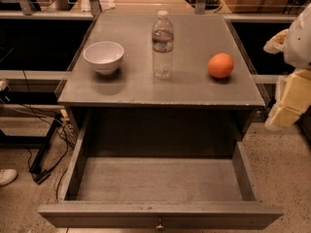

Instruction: Place water bottle into top drawer

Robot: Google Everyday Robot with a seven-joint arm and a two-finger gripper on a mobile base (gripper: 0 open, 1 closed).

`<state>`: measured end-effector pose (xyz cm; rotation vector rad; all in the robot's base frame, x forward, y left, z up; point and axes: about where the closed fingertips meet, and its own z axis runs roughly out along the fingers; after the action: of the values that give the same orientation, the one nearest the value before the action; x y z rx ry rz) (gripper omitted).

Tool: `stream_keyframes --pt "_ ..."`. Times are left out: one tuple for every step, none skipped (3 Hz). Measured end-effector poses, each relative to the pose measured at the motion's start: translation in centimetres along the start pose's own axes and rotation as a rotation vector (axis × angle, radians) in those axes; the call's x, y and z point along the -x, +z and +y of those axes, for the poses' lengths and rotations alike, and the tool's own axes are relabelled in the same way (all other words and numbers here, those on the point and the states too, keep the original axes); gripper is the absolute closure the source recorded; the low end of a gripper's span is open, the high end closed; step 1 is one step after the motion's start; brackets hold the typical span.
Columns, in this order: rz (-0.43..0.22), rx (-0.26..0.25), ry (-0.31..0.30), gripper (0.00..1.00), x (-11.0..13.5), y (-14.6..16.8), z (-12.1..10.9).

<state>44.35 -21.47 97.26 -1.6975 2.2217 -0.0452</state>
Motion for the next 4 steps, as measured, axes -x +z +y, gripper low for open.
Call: stream_keyframes --pt "-0.051 -0.024 0.065 0.00 1.0 2.3 -1.8" --pt "-0.111 -0.072 0.126 0.00 2.8 4.3 -4.9" --pt "-0.180 -0.110 0.165 0.00 4.8 6.1 -7.7" --pt "-0.181 -0.109 0.166 0.00 4.8 6.1 -7.7"
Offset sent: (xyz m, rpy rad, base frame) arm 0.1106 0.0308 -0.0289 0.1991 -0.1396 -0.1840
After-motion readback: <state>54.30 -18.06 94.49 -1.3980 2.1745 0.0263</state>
